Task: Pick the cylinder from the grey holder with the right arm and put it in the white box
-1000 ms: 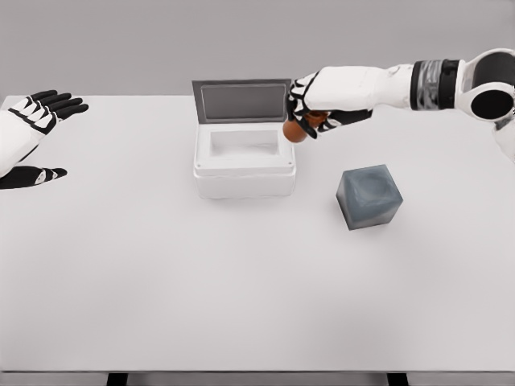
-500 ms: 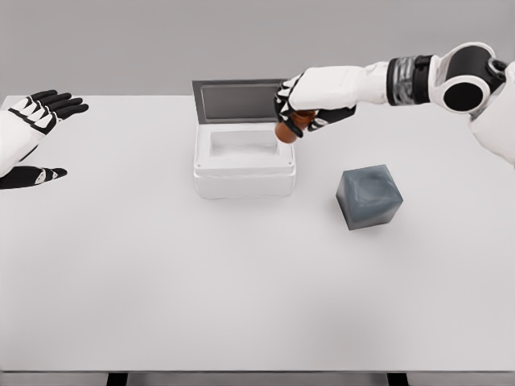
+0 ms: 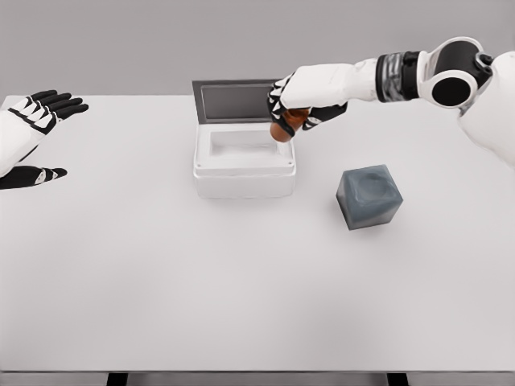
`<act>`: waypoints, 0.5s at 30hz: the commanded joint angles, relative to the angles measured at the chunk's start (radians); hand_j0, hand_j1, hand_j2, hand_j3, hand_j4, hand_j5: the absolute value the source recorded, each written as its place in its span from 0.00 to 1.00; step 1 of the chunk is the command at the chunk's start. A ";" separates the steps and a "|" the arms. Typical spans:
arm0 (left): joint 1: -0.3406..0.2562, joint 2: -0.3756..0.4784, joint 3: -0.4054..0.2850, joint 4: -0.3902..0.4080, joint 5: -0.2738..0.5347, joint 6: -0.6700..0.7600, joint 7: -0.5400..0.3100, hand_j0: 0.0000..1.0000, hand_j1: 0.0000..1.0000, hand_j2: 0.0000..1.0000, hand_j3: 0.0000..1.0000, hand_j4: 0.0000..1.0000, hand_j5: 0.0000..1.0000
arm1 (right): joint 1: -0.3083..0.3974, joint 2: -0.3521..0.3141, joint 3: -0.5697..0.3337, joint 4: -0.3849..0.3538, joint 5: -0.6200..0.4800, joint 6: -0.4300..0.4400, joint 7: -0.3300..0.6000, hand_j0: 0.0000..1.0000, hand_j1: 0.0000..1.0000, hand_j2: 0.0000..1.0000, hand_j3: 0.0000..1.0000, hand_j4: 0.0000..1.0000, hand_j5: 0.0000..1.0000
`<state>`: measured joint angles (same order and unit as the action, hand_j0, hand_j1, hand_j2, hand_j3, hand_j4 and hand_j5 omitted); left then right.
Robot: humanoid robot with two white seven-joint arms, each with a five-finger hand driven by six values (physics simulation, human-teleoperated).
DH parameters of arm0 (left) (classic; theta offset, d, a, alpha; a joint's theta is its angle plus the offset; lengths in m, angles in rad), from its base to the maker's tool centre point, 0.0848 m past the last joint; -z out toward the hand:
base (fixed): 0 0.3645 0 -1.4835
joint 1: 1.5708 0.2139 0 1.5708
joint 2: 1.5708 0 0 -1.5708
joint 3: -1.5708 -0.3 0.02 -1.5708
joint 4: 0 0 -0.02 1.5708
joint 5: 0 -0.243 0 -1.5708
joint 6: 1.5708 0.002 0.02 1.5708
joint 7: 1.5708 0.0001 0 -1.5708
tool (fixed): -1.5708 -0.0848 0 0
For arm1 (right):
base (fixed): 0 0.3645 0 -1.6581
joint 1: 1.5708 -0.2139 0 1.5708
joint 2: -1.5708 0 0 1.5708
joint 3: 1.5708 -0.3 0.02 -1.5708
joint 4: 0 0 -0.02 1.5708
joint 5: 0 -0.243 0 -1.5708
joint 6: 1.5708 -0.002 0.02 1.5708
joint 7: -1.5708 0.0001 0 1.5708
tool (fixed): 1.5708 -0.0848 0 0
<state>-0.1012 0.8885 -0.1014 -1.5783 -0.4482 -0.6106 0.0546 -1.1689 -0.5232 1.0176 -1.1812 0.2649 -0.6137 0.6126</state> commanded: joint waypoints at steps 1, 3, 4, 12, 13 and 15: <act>0.000 0.001 0.000 0.000 0.006 0.000 0.001 1.00 1.00 1.00 1.00 1.00 1.00 | 0.000 0.005 -0.001 0.003 -0.003 0.003 -0.002 0.25 0.25 0.25 0.25 0.25 0.25; 0.000 0.001 0.000 0.000 0.006 0.000 0.001 1.00 1.00 1.00 1.00 1.00 1.00 | 0.000 0.005 -0.001 0.003 0.004 0.003 -0.002 0.25 0.25 0.25 0.25 0.25 0.25; 0.000 0.001 0.000 0.000 0.006 0.000 0.001 1.00 1.00 1.00 1.00 1.00 1.00 | 0.000 0.005 -0.001 0.003 0.010 0.003 -0.002 0.26 0.26 0.26 0.26 0.26 0.26; 0.000 0.000 0.000 0.000 0.006 0.000 0.001 1.00 1.00 1.00 1.00 1.00 1.00 | -0.003 0.011 -0.001 0.003 0.010 0.003 -0.002 0.26 0.26 0.26 0.26 0.26 0.26; 0.000 0.000 0.000 0.000 0.008 0.000 0.001 1.00 1.00 1.00 1.00 1.00 1.00 | -0.003 0.011 -0.001 0.002 0.010 0.003 -0.002 0.26 0.26 0.26 0.26 0.26 0.26; 0.000 0.000 0.000 0.000 0.008 0.000 0.001 1.00 1.00 1.00 1.00 1.00 1.00 | -0.003 0.011 -0.001 0.002 0.010 0.003 -0.002 0.26 0.26 0.26 0.26 0.26 0.26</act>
<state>-0.1012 0.8874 -0.1014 -1.5784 -0.4474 -0.6106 0.0546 -1.1720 -0.5127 1.0186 -1.1791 0.2784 -0.6137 0.6125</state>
